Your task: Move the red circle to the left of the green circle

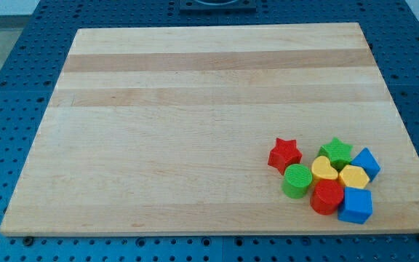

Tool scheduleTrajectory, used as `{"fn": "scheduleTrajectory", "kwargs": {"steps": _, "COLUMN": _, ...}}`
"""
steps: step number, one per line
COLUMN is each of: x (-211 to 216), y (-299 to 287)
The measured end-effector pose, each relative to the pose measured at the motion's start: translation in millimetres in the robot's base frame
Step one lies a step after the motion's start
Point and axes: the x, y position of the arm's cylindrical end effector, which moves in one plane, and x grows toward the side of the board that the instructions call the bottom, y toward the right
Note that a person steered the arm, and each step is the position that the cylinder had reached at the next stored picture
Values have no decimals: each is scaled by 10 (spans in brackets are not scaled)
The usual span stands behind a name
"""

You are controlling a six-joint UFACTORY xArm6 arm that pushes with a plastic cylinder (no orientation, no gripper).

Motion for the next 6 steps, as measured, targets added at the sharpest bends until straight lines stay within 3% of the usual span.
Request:
{"fn": "scheduleTrajectory", "kwargs": {"steps": 2, "x": 16, "y": -114}}
{"fn": "scheduleTrajectory", "kwargs": {"steps": 5, "x": -284, "y": -1983}}
{"fn": "scheduleTrajectory", "kwargs": {"steps": 6, "x": -359, "y": -2166}}
